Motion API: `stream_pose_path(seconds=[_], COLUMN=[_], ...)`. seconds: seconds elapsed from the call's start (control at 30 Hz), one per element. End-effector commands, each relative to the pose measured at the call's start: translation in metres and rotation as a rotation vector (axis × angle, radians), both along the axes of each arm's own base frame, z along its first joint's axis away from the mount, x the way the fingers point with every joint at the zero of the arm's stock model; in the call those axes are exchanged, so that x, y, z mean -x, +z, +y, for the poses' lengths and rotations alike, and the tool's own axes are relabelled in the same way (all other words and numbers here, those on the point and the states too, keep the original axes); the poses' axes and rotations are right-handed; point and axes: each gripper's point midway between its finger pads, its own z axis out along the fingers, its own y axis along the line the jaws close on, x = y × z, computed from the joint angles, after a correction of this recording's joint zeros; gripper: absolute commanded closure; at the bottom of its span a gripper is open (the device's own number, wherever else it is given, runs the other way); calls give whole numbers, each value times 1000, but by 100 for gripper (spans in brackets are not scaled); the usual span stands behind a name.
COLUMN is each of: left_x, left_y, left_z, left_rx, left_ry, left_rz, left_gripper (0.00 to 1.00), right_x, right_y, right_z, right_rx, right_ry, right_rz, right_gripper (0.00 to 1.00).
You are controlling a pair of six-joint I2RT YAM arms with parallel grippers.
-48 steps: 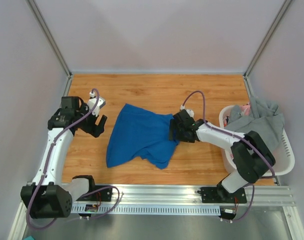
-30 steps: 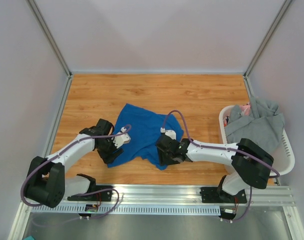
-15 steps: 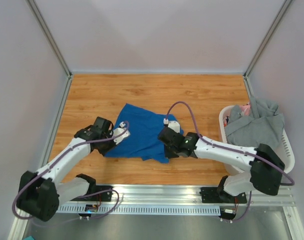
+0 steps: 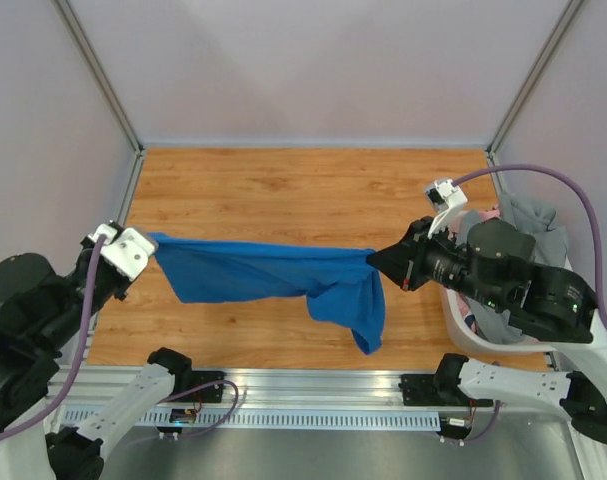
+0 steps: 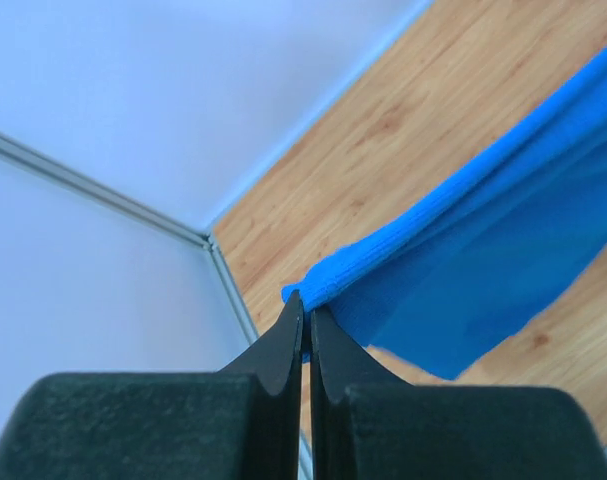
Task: Fold and stack the mixed laundry pile
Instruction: Flatten out the tank top at the center of the board.
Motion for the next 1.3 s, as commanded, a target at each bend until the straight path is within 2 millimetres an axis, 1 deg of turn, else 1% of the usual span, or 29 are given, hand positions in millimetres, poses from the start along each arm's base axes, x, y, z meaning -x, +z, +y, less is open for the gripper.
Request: stream_pose_path(seconds=[0.0,0.1,0.2,0.3,0.33,0.37,0.4,0.43,0.47,0.5,0.53,0.57,0.6,0.63,0.67,0.7,0.73,0.77,0.8,0.9,0.93,0.97,1.0,1.03,1.07,1.1,1.13,1.2,1.27], left_x=[30,33,13,-24,-43,-56,-68,-91,-103,-122,-142,-157,-171,-199,-212,-226,-242,-249,-252,-238,-215,-201,-170,-152,-121,-104,-89,-49,-24], left_y=[-29,-45,-71,-102,-116,-122,-128,-139,-145,-146,-162,-168,-176,-192,-199,-207,-224,-231,-233,-239,-238,-238,-241,-243,-267,-263,-271,-299,-330], left_z=[9,-2,-3,-11,-19,-18,-16,-19,-20,-14,-12,-7,-3,2,1,1,1,4,6,3,2,-7,-9,-18,-19,-20,-22,-26,-26], left_rx=[-27,-12,-44,-79,-91,-106,-102,-101,-86,-42,-38,-22,-21,-22,-20,-18,-27,-35,-30,17,18,36,18,28,8,-25,-55,-128,-236], left_ry=[0,-45,-2,32,35,62,86,107,111,141,164,190,209,237,239,250,261,286,306,278,250,189,139,73,40,-6,-39,-114,-183], left_rz=[164,228,296,361,394,403,416,437,452,445,497,513,528,558,573,582,626,643,665,702,693,693,688,699,776,737,752,811,852], left_gripper=[100,100,100,100,100,100,100,100,100,100,100,100,99,82,62,42,13,4,2,3,6,9,19,26,32,40,43,46,46], right_x=[31,41,30,-25,-33,-69,-93,-119,-146,-169,-197,-216,-241,-264,-285,-300,-317,-310,-314,-288,-257,-242,-213,-193,-182,-165,-137,-112,-82], right_y=[-15,-18,-38,-62,-67,-91,-91,-114,-121,-122,-151,-161,-145,-178,-180,-160,-182,-189,-179,-184,-192,-200,-210,-223,-225,-216,-247,-248,-266], right_z=[-1,4,11,9,13,2,4,4,-6,-4,-1,-4,2,3,-4,-4,-8,-15,-15,-20,-28,-33,-44,-46,-47,-49,-53,-55,-57], right_rx=[77,57,104,183,163,182,157,193,200,206,261,276,248,305,323,321,382,443,448,523,571,583,587,583,553,506,553,517,530], right_ry=[161,192,161,9,28,-73,-95,-133,-203,-220,-249,-288,-314,-347,-404,-431,-476,-492,-505,-515,-513,-514,-518,-517,-521,-515,-486,-489,-477], right_rz=[69,133,166,166,204,273,250,296,303,272,316,327,292,352,351,338,375,430,417,397,396,405,422,451,452,431,485,494,537], right_gripper=[100,100,100,100,100,100,100,99,99,94,91,87,63,48,32,30,30,30,30,32,33,36,38,42,44,47,50,55,60])
